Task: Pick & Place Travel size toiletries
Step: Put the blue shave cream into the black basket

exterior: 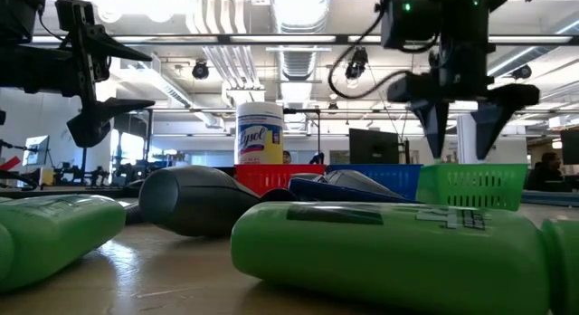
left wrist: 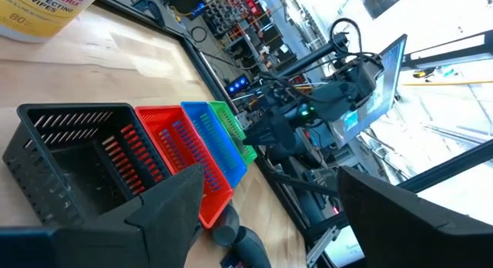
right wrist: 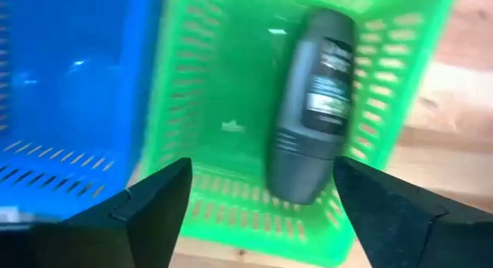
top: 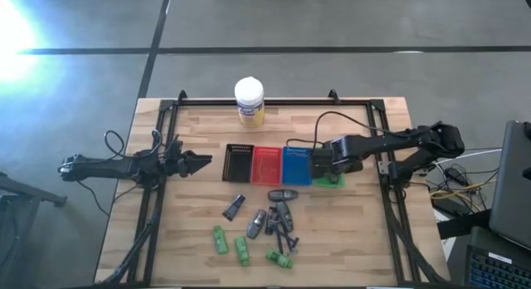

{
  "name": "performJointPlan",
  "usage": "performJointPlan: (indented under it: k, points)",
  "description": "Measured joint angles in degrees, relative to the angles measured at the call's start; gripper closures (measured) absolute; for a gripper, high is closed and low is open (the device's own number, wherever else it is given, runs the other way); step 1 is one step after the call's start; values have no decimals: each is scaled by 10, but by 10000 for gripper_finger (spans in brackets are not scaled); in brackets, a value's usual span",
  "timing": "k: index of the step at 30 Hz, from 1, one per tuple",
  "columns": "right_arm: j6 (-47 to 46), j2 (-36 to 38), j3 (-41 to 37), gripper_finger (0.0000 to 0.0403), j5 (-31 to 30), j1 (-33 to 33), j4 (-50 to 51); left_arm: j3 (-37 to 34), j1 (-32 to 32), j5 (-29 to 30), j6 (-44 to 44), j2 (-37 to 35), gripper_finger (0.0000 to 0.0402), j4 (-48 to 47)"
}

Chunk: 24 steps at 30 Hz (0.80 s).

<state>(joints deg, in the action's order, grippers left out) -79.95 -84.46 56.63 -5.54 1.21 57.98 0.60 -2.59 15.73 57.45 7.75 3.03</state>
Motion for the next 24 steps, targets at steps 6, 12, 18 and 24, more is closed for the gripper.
performJointPlan:
  k: [6, 12, 18, 24]
  points:
    - [61, -8, 66, 60, -4, -61, -5, 0, 0, 0, 0, 0, 99, 0]
    - [30, -51, 117, 57, 6, -129, -19, 0, 0, 0, 0, 0, 99, 0]
    - [5, -109, 134, 76, 7, -163, -22, 0, 0, 5, 0, 0, 99, 0]
    - [29, -154, 148, 96, 0, -183, -23, 0, 0, 54, -1, 1, 99, 2]
